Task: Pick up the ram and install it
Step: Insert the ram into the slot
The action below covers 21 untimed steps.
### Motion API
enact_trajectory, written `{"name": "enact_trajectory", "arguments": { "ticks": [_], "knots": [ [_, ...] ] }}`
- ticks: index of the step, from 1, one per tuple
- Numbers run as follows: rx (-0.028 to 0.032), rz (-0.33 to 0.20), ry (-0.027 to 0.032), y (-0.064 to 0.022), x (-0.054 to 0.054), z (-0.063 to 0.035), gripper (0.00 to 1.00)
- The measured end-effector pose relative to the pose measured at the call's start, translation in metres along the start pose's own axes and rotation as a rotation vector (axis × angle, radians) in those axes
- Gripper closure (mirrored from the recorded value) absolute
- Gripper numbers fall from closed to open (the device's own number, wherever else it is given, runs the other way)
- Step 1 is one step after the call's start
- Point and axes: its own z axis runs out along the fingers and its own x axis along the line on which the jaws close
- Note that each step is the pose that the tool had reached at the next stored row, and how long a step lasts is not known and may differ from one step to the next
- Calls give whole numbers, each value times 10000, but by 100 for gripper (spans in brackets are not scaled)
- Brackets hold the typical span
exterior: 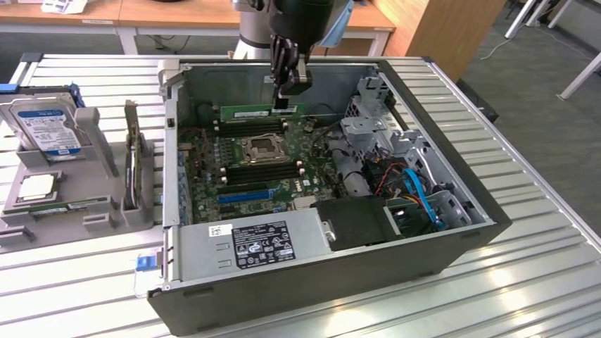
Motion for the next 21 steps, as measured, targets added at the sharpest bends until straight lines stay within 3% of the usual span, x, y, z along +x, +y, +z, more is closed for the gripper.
{"name": "enact_trajectory", "arguments": {
  "ticks": [6, 16, 21],
  "knots": [
    [1, -2, -2, 0, 9, 1, 89],
    [1, -1, -2, 4, 145, -1, 89],
    [0, 0, -1, 4, 146, -1, 89]
  ]
}}
